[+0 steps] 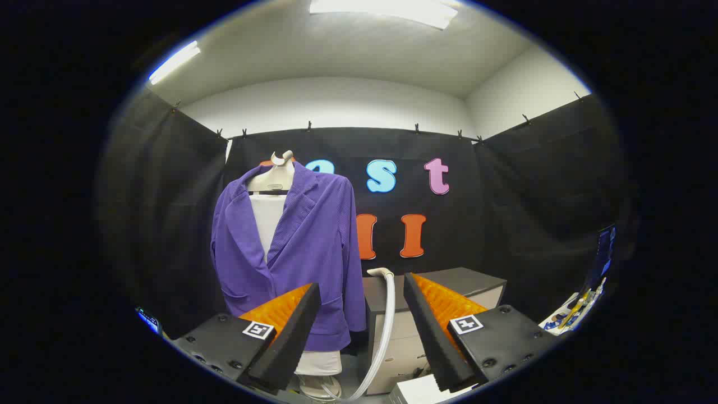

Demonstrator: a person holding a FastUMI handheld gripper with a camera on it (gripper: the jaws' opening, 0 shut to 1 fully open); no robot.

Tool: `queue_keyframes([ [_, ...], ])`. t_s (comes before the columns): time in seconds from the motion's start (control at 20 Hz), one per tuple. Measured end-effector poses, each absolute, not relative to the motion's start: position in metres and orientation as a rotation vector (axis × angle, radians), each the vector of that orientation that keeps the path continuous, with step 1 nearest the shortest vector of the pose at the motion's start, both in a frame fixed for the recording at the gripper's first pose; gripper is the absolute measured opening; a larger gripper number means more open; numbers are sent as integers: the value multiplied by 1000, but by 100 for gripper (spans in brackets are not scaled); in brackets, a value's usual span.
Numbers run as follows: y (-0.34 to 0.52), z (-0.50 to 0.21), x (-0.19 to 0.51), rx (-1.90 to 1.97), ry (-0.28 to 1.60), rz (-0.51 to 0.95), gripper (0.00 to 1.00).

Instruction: Iron the clothes twice with a garment steamer, once on the left side and once on the right side.

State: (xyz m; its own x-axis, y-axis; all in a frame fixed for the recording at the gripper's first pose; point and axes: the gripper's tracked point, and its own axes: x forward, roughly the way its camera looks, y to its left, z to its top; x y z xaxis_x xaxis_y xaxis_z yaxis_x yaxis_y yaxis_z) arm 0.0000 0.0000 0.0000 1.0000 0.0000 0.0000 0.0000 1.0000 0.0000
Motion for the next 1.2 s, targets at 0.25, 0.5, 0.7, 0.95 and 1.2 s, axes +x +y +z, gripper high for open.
queue_keyframes([
  [0.25, 3, -1, 1, 4, 3, 5, 99],
  [0.5, 5, -1, 2, 4, 4, 6, 98],
  [0.7, 8, -1, 2, 7, 6, 8, 98],
  [0.95, 10, 0, -1, 5, 5, 7, 99],
  [1.2, 13, 4, 4, 9, -5, -16, 98],
])
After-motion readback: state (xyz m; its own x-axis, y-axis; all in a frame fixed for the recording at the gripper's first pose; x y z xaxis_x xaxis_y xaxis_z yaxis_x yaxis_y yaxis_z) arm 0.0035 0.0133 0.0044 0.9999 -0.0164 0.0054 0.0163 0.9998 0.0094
